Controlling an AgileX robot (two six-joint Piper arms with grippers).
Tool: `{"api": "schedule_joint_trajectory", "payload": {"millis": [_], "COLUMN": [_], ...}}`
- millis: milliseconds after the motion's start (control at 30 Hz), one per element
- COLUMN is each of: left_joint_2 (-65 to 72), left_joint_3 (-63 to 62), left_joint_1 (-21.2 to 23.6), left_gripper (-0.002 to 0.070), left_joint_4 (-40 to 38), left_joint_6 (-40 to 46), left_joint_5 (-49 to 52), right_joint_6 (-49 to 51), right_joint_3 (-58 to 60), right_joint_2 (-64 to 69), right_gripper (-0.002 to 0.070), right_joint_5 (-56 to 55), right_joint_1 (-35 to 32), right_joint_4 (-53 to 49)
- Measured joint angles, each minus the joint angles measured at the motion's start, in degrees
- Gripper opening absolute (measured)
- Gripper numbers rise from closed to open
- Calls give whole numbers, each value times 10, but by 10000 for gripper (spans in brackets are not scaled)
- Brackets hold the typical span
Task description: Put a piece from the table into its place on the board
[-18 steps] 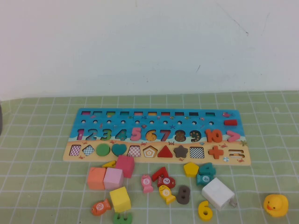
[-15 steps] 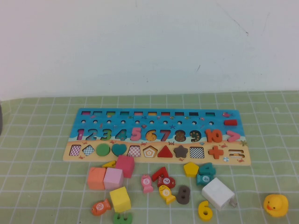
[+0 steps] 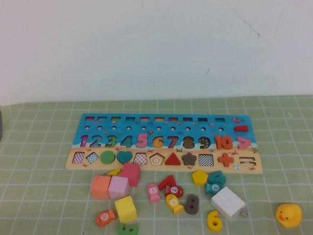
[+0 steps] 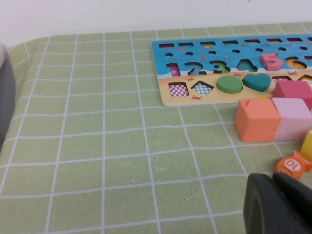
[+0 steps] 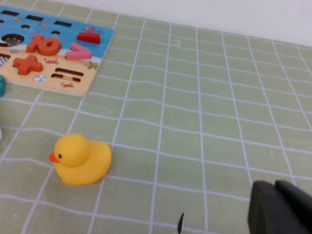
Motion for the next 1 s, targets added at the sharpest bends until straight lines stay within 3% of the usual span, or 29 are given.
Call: {"api": "schedule_joint_trajectory", "payload": {"millis": [700, 833, 1000], "left_joint_2": [0, 0, 0], "left_joint_3": [0, 0, 0], "left_joint_1": [0, 0, 0], "left_gripper": [-1, -1, -1], "left_joint_4": [0, 0, 0], "left_joint_6": [0, 0, 0], "left_joint_5": [0, 0, 0], "right_joint_6": [0, 15, 60], "right_joint_3": [0, 1, 3], "right_joint_2": [0, 0, 0], "right_gripper": [-1, -1, -1], "right_joint_5": [-1, -12, -38], "right_joint_1": [0, 0, 0], "right_joint_4": [10, 99, 354]}}
